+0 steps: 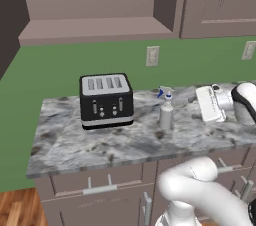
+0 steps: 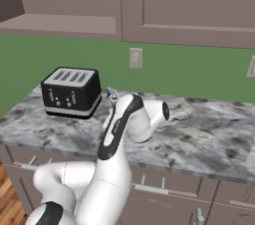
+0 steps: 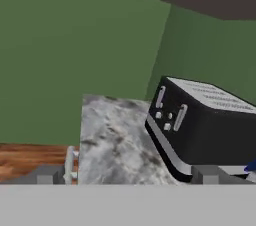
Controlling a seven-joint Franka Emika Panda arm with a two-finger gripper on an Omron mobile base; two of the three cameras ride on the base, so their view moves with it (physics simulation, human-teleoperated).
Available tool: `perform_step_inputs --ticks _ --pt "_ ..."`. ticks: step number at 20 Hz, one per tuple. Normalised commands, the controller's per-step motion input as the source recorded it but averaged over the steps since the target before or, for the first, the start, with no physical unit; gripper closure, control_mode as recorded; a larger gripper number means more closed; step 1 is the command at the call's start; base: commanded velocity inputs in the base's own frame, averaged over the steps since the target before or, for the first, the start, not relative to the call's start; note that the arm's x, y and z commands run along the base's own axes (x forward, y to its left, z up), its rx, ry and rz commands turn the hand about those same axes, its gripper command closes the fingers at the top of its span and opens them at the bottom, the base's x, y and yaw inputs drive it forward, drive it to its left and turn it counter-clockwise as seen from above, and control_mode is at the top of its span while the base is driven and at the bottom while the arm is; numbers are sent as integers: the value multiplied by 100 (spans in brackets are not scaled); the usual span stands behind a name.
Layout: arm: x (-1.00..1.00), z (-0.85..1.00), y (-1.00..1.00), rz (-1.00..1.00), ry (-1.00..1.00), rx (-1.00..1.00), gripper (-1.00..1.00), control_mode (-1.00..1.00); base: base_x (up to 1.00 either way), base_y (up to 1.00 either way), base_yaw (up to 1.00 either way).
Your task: Move the cutting board and knife to the sink. Then move spray from the cabinet to the counter.
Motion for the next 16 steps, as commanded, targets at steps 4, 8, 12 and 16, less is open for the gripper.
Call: perform_step_inputs --ticks 4,8,12,16 --pt "-99 8 41 10 -23 -9 -100 -100 0 0 0" --pt "-28 0 8 5 -10 -1 -100 -100 0 0 0" --pt "0 0 0 0 0 0 -100 -100 0 0 0" --pt "0 0 0 0 0 0 -100 -100 0 0 0"
